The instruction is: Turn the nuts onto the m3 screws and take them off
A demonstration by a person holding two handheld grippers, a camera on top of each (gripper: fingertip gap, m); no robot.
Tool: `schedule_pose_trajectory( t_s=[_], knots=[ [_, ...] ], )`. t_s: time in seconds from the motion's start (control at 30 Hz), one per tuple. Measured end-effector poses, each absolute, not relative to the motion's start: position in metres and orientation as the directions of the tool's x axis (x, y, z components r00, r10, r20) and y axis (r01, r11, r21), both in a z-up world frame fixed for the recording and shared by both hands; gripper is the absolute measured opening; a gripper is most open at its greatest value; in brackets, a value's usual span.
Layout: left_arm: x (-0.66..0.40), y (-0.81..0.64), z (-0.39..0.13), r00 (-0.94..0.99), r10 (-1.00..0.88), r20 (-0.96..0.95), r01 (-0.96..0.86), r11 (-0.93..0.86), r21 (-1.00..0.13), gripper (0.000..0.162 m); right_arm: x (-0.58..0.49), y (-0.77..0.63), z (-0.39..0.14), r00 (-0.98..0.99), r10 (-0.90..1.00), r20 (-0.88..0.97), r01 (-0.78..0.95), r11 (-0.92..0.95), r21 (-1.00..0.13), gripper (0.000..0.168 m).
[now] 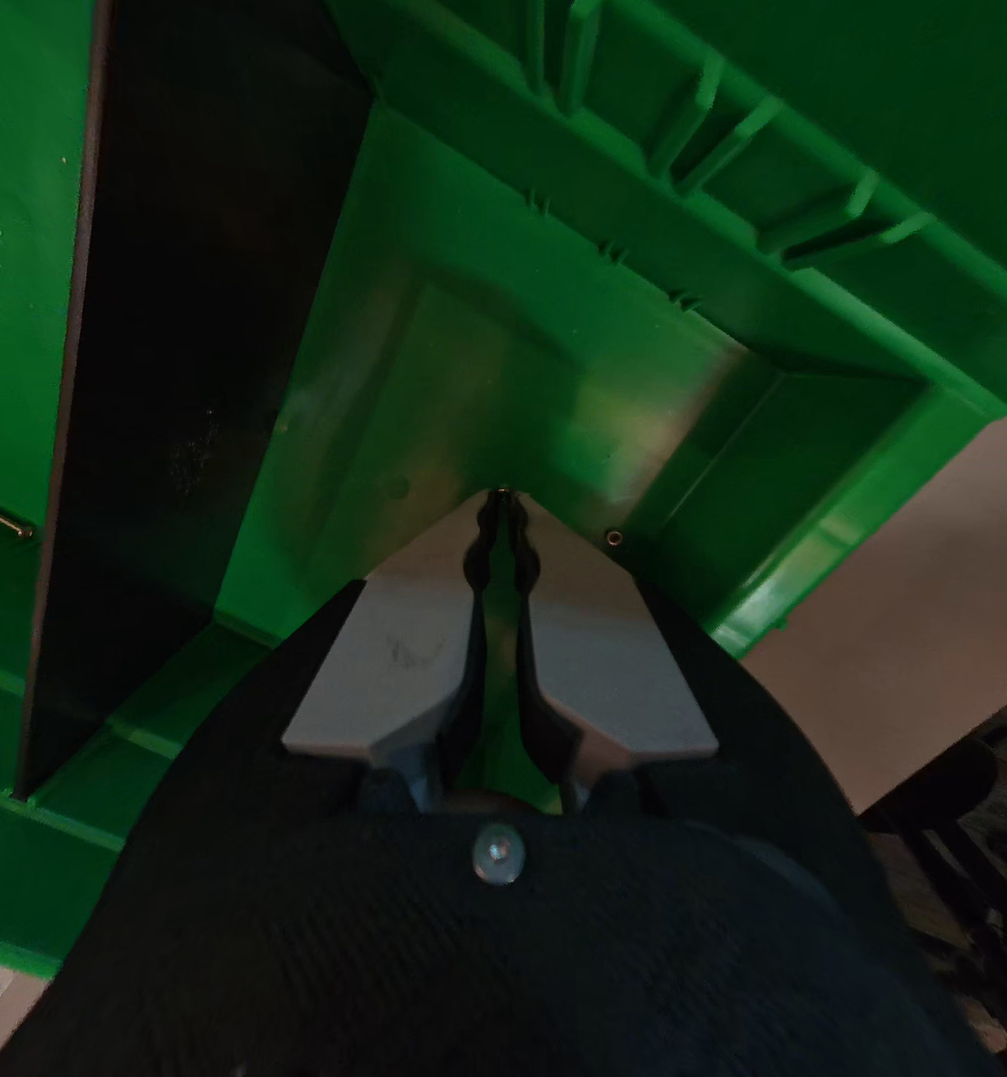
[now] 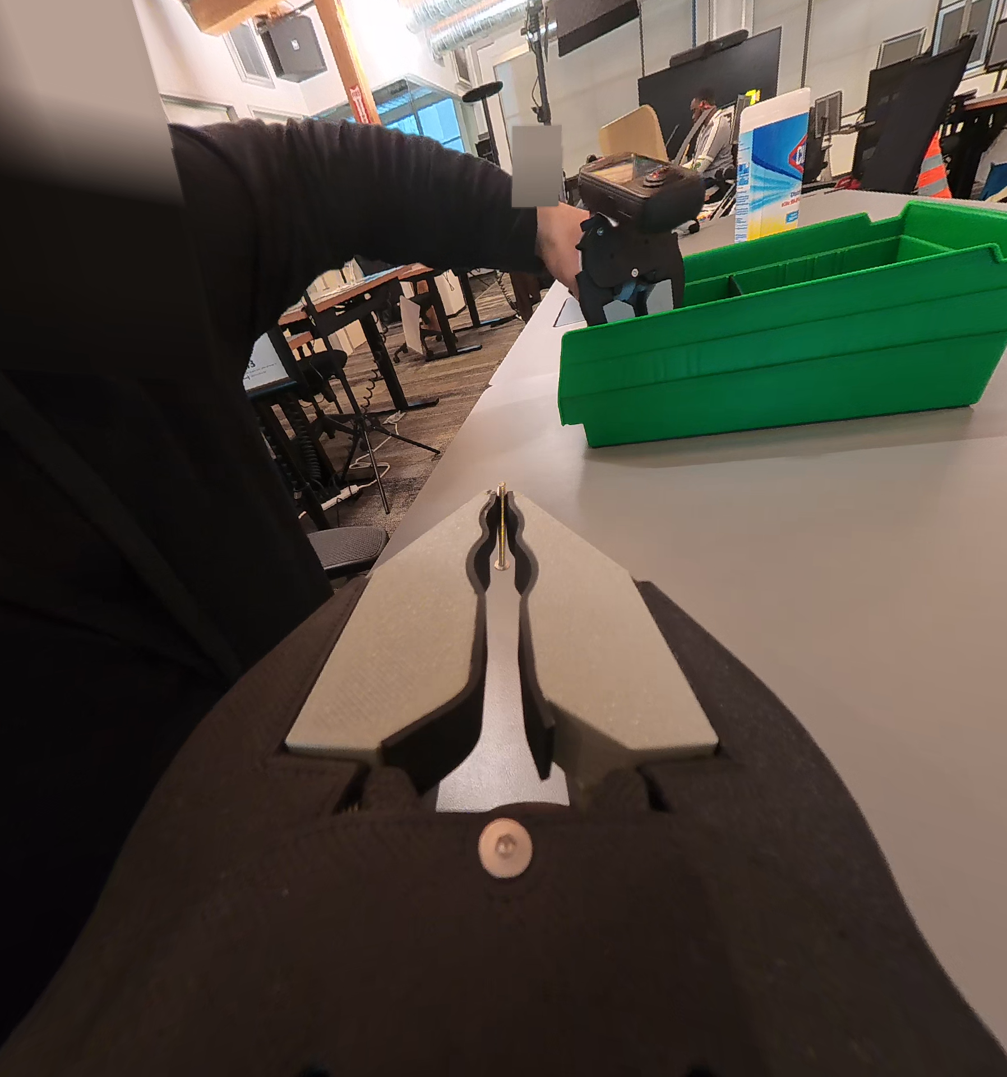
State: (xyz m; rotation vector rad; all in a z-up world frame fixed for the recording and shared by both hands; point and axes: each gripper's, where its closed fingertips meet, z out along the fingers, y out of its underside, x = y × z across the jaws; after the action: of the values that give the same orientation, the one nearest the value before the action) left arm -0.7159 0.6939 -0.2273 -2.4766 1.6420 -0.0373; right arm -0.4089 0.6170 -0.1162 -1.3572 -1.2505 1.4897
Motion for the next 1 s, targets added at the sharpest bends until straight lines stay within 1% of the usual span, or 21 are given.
schedule_pose_trajectory(
  t_s=[0.3, 0.83, 1.0],
  knots=[
    [-0.7177, 0.6927, -0.2233, 0.413, -0.908, -0.069, -0.902, -0.397, -0.171, 0.001, -0.4083, 0.6161, -0.1162, -0.158, 0.955, -0.251, 0.081, -0.241, -0.967, 0.000],
    [-0.7231, 0.6921, -0.2270, 0.400, -0.913, -0.076, -0.911, -0.387, -0.145, 0.001, -0.4084, 0.6160, -0.1164, -0.156, 0.956, -0.248, 0.082, -0.237, -0.968, 0.000],
    [-0.7249, 0.6942, -0.2204, 0.403, -0.912, -0.078, -0.909, -0.389, -0.147, 0.001, -0.4084, 0.6162, -0.1164, -0.155, 0.956, -0.248, 0.082, -0.238, -0.968, 0.000]
  ],
)
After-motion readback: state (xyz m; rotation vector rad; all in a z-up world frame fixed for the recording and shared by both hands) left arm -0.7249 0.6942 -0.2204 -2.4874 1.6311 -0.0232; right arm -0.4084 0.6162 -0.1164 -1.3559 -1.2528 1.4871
